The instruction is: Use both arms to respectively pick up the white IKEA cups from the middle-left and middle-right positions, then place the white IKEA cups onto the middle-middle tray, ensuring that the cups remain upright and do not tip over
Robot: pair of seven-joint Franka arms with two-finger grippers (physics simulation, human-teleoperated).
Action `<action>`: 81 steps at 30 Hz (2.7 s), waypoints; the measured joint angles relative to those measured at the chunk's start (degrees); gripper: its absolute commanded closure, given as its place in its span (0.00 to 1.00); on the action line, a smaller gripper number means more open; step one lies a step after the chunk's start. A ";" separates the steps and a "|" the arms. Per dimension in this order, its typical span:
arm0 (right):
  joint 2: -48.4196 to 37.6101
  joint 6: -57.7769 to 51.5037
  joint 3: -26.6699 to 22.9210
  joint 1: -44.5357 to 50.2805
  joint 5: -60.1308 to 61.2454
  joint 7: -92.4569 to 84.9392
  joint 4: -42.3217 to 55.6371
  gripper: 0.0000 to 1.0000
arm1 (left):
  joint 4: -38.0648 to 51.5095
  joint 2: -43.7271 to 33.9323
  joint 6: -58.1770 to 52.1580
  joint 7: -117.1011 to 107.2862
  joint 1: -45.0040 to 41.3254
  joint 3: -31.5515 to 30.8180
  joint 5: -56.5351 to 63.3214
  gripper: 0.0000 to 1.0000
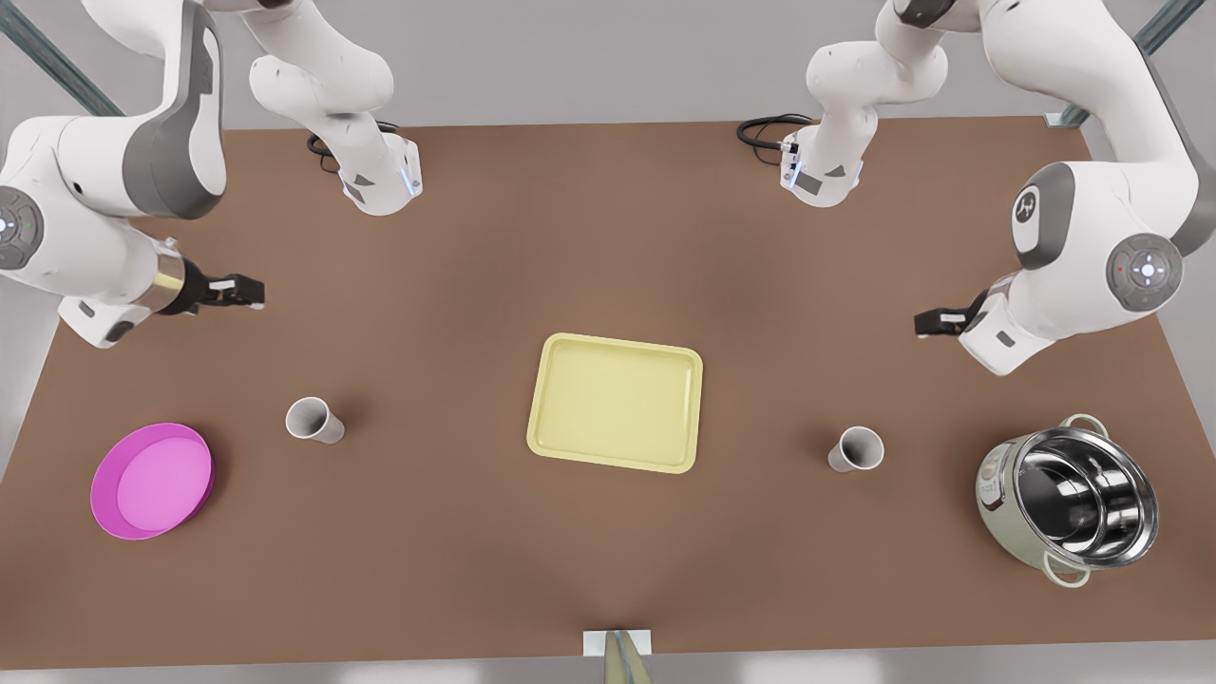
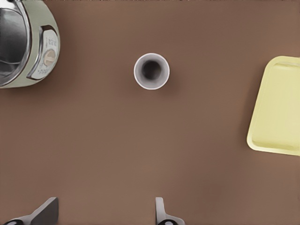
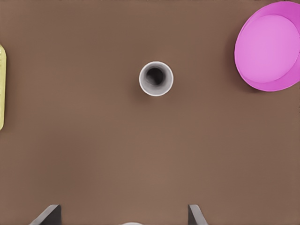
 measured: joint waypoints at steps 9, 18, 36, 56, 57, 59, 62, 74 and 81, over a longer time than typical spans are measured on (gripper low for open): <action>16.42 8.63 -0.30 -2.43 -0.17 -0.12 -0.14 0.00 | 0.02 17.60 14.04 -1.30 0.61 0.43 -1.11 0.00; 24.58 25.01 -0.19 -5.42 0.08 -0.39 -4.06 0.00 | -2.81 24.63 32.04 -2.16 0.87 0.87 -1.44 0.00; 26.76 42.41 -0.17 -7.04 1.31 -0.64 -14.24 0.16 | -5.31 26.54 36.73 -5.89 0.63 0.21 -4.46 0.79; 27.39 41.94 6.82 -5.55 2.84 -1.43 -5.60 0.79 | -1.63 28.33 36.42 -26.50 -16.40 -15.85 -4.82 0.79; 27.48 41.98 8.41 -5.44 3.12 -1.48 -4.67 0.79 | -1.79 28.75 37.47 -27.63 -16.42 -15.88 -4.85 0.79; 28.03 43.24 11.67 -3.81 3.48 -1.57 -3.78 0.79 | -2.00 29.31 39.15 -29.72 -16.54 -15.91 -4.90 0.79; 28.56 47.15 12.98 3.93 3.73 -1.58 -3.56 0.79 | -2.14 29.98 40.87 -32.44 -16.79 -15.96 -4.89 0.79; 32.13 58.93 13.19 19.89 4.42 -0.84 -2.73 0.79 | -3.08 31.18 45.09 -38.00 -17.16 -15.93 -6.60 0.04; 33.33 59.87 13.18 21.35 4.50 -0.14 -6.59 0.79 | -3.93 26.61 41.61 -40.12 -16.44 -16.17 -4.84 0.00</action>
